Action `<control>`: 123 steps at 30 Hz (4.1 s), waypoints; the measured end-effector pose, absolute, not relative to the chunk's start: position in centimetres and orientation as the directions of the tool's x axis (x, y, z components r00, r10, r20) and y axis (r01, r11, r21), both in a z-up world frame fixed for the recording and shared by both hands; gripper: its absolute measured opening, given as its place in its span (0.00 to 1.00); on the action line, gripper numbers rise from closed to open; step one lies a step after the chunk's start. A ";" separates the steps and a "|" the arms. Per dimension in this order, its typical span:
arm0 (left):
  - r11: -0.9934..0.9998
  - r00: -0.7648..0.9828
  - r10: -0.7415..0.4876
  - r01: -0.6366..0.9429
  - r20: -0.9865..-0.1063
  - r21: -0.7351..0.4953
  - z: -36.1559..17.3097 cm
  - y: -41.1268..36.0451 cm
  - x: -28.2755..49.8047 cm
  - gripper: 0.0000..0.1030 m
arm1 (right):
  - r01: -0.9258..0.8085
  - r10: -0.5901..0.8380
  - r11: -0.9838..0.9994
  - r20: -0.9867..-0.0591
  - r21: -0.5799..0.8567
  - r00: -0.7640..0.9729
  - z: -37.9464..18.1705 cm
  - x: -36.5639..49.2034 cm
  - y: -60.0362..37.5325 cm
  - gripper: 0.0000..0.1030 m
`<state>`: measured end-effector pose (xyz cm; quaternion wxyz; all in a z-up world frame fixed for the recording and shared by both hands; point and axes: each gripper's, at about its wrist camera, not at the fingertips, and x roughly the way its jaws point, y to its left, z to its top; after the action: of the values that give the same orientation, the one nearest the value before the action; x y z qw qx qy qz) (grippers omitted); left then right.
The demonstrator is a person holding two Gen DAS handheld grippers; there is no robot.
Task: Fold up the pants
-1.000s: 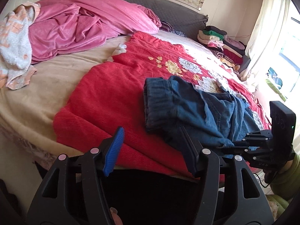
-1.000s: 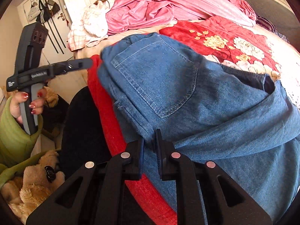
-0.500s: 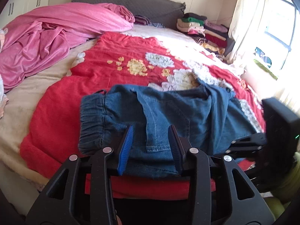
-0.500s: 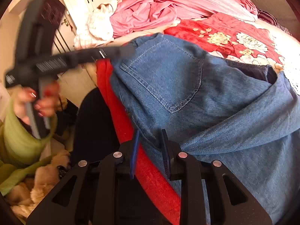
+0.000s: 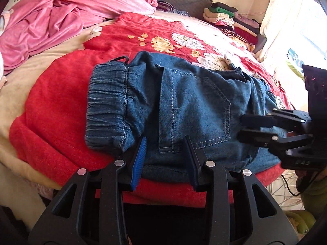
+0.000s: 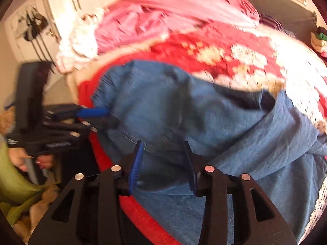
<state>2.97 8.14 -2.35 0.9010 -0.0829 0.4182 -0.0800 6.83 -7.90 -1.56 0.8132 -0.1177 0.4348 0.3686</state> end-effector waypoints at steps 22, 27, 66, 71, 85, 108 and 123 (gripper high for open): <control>0.962 0.701 -0.249 0.098 -0.668 -0.256 1.4 7.4 1.2 0.41 | -0.555 0.591 0.769 -0.683 0.317 0.429 2.2 7.6 -16.2 0.53; 0.951 0.698 -0.297 0.158 -0.651 -0.264 2.7 5.7 1.2 0.45 | -0.514 0.571 0.797 -0.672 0.317 0.471 2.9 8.1 -18.6 0.54; 0.848 0.377 -0.504 0.385 -0.777 -0.364 -2.2 -5.3 10.7 0.28 | -0.304 0.102 0.952 -0.911 -0.026 0.399 -2.2 33.0 -15.3 0.45; 0.840 0.380 -0.518 0.397 -0.767 -0.371 -2.5 -5.0 11.1 0.28 | -0.286 0.177 0.957 -0.886 0.053 0.428 -1.4 32.6 -17.3 0.09; 0.803 0.378 -0.551 0.484 -0.744 -0.348 -2.8 -5.9 10.8 0.17 | -0.065 0.270 0.949 -0.685 0.310 0.676 7.7 20.0 -30.1 0.08; 0.809 0.469 -0.482 0.562 -0.740 -0.172 -0.1 -5.1 4.9 0.00 | 0.061 0.356 0.869 -0.706 0.491 0.612 -0.4 0.6 -38.5 0.08; 0.805 0.460 -0.387 0.592 -0.799 -0.049 -2.0 -6.7 3.5 0.02 | 0.103 0.385 0.852 -0.747 0.514 0.543 -4.3 0.1 -39.3 0.09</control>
<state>3.48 -6.65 -2.00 0.8461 0.1185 0.4316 -0.2893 0.07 -39.28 -4.29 0.8392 0.2589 0.4707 0.0841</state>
